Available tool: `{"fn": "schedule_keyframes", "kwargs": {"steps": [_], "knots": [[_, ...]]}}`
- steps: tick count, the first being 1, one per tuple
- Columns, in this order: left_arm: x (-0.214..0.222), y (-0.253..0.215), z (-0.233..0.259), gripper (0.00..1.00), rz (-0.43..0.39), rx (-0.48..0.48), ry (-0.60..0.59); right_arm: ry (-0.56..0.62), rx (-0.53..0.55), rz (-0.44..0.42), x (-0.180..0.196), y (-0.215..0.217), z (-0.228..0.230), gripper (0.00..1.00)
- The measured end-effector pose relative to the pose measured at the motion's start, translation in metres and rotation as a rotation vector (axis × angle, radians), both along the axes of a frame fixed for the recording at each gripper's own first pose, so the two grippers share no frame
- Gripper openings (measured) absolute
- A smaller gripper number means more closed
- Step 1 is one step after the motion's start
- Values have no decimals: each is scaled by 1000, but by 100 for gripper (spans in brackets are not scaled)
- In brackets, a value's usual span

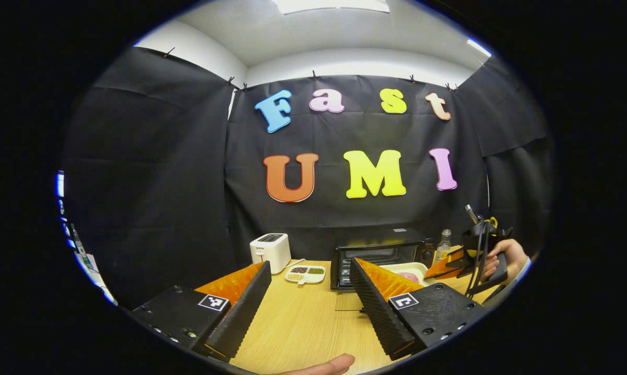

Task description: Open the electric oven with the left hand, put the food in, and close the electric oven.

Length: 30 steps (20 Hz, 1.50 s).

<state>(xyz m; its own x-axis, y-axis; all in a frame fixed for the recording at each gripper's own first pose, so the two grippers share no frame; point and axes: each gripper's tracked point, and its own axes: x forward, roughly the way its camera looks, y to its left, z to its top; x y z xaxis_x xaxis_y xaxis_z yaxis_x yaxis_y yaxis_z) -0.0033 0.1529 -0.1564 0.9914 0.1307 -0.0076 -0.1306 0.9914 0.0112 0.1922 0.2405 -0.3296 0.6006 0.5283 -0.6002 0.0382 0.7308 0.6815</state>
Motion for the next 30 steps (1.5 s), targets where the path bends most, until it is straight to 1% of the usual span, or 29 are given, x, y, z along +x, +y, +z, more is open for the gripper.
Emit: {"fn": "schedule_keyframes", "kwargs": {"steps": [4,8,11,14,16,18,21,23,24,25,28,30], "knots": [[8,7,-8,96,-1,-1,10,3,24,-174,35,18,-15,4],[13,7,-16,96,-13,5,13,-7,49,-353,69,24,-31,4],[20,8,-24,96,-17,1,21,-72,65,-432,99,33,-34,4],[30,14,-37,96,-5,-5,35,-120,78,-455,126,48,-37,4],[33,17,-44,96,5,16,48,-172,85,-457,145,55,-34,4],[35,19,-47,96,19,41,56,-216,82,-482,162,56,-32,5],[39,21,-51,96,26,33,63,-235,88,-524,184,55,-35,5],[43,20,-55,96,27,29,72,-231,76,-542,192,54,-41,5],[45,21,-58,96,28,29,77,-233,66,-545,196,52,-44,10],[46,21,-60,96,28,29,85,-233,56,-548,197,52,-47,5],[47,23,-62,96,35,27,96,-222,3,-546,200,49,-57,6],[45,23,-63,96,33,19,100,-214,-9,-542,199,45,-62,6]]}}
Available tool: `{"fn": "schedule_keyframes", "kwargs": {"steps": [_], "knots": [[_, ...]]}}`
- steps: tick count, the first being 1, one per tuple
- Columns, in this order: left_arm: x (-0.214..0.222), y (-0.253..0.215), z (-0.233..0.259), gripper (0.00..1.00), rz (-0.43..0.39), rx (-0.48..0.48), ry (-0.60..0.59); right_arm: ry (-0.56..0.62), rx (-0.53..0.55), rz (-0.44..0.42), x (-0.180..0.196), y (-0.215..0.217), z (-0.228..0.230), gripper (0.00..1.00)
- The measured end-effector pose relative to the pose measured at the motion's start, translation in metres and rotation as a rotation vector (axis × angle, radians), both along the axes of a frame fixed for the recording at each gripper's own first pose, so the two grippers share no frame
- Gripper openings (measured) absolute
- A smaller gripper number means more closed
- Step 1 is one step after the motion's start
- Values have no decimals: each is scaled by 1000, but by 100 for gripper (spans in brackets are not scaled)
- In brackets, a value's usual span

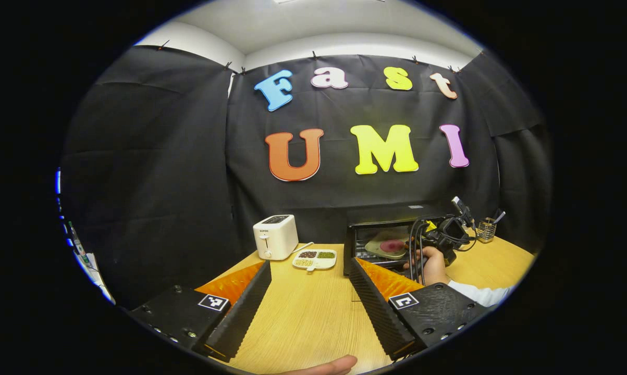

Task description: Open the electric oven with the left hand, put the food in, and close the electric oven.

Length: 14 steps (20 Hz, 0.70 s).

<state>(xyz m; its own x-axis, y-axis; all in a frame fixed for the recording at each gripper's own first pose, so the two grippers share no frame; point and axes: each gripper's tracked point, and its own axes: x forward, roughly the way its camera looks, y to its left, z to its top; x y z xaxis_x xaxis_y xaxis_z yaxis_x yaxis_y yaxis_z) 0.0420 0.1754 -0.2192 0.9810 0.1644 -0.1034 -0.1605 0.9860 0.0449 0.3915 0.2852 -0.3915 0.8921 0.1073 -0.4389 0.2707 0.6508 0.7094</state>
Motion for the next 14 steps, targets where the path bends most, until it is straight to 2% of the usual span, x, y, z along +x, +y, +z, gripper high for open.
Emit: {"fn": "schedule_keyframes", "kwargs": {"steps": [3,4,5,6,7,8,11,14], "knots": [[-3,1,-3,96,0,-10,12,15,23,13,-5,-1,-3,8],[-5,2,-3,96,4,-11,14,9,23,22,-2,-2,-4,2],[-7,3,-3,96,8,-10,14,-6,15,30,-7,-1,0,13],[-10,3,-3,96,10,-11,15,-24,3,40,-10,-3,6,16],[-12,2,-2,96,11,-14,16,-49,-11,49,-13,-3,11,11],[-14,1,-2,96,11,-16,17,-73,-28,55,-19,-3,18,21],[-24,0,-1,96,15,-18,24,-133,-93,75,-37,-3,34,23],[-30,-3,4,96,16,-17,24,-162,-113,122,-62,3,45,29]]}}
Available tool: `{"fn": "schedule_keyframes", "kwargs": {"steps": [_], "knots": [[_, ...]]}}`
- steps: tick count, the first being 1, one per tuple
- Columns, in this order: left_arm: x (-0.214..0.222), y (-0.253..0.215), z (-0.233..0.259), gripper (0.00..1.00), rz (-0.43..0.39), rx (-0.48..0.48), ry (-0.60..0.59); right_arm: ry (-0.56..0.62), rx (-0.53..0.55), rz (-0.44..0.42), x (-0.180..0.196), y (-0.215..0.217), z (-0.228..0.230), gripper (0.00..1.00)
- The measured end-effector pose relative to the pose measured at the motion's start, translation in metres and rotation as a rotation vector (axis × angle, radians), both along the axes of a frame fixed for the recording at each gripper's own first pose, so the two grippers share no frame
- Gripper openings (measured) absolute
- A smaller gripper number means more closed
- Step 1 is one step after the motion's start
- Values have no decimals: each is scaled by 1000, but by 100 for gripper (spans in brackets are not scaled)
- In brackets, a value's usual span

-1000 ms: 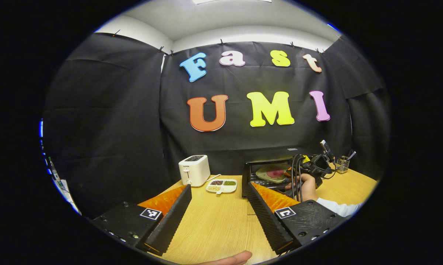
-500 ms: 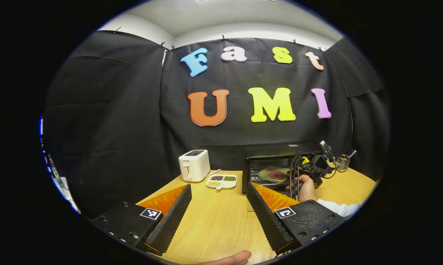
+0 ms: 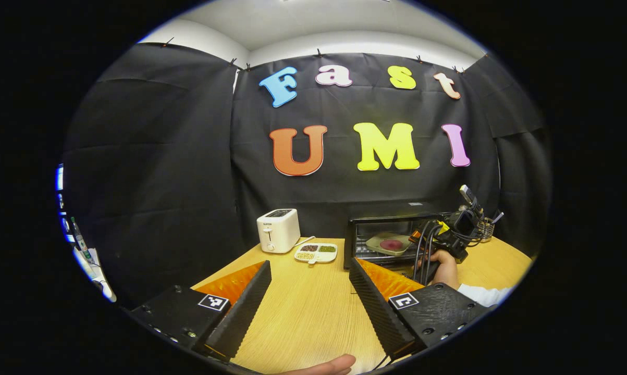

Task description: Open the electric oven with the left hand, put the food in, and close the electric oven.

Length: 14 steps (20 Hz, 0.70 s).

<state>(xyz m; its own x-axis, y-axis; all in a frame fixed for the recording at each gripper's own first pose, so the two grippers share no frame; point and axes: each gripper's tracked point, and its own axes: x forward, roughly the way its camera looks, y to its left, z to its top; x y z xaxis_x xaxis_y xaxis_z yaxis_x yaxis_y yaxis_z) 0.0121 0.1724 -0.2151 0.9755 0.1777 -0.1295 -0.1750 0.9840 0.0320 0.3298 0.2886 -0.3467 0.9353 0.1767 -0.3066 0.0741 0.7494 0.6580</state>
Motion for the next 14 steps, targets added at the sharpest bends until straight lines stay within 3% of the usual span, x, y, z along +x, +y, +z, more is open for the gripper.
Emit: {"fn": "schedule_keyframes", "kwargs": {"steps": [7,8,11,12,13,14], "knots": [[-12,-11,18,96,-6,-4,-32,-92,-137,102,-62,1,24,40],[-13,-11,18,96,-6,-5,-32,-101,-146,114,-71,-2,29,33],[-12,-17,16,96,-9,-16,-24,-173,-191,159,-96,-6,57,53],[-11,-20,15,96,-12,-17,-20,-197,-220,169,-104,-11,66,48],[-10,-22,15,96,-15,-15,-16,-225,-249,178,-113,-16,75,65],[-9,-24,14,96,-15,-12,-15,-247,-268,187,-123,-23,85,61]]}}
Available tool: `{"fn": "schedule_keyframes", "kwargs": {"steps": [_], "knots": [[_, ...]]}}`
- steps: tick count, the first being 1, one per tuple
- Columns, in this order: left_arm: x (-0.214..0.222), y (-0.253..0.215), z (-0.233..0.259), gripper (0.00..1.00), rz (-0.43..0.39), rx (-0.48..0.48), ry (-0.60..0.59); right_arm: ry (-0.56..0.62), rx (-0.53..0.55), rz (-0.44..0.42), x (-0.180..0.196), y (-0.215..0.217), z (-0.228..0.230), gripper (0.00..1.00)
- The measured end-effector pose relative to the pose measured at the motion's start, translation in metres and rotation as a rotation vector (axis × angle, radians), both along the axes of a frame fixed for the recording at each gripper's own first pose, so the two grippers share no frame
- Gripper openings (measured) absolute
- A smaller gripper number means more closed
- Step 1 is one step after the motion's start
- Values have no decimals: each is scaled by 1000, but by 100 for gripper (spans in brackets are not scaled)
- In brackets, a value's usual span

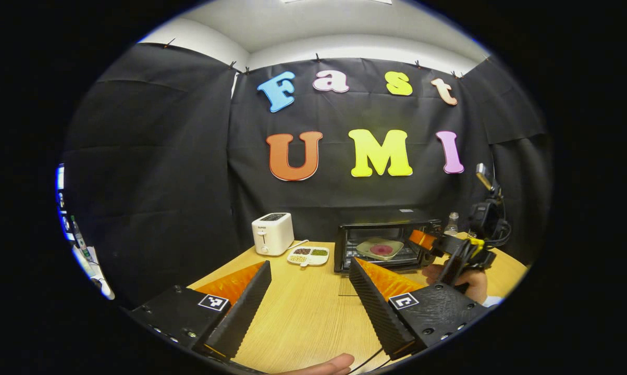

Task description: Open the electric oven with the left hand, put the food in, and close the electric oven.

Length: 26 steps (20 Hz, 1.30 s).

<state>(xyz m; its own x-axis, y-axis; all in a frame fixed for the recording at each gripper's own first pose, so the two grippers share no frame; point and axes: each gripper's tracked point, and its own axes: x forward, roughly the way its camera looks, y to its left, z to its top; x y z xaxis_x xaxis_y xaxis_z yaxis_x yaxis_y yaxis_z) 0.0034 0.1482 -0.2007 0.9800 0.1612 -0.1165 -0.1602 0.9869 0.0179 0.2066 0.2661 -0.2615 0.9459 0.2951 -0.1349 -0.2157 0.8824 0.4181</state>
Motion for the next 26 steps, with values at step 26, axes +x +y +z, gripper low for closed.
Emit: {"fn": "schedule_keyframes", "kwargs": {"steps": [26], "knots": [[113,-166,-179,96,-265,-60,417,-286,-303,-204,-87,-239,161,100]]}}
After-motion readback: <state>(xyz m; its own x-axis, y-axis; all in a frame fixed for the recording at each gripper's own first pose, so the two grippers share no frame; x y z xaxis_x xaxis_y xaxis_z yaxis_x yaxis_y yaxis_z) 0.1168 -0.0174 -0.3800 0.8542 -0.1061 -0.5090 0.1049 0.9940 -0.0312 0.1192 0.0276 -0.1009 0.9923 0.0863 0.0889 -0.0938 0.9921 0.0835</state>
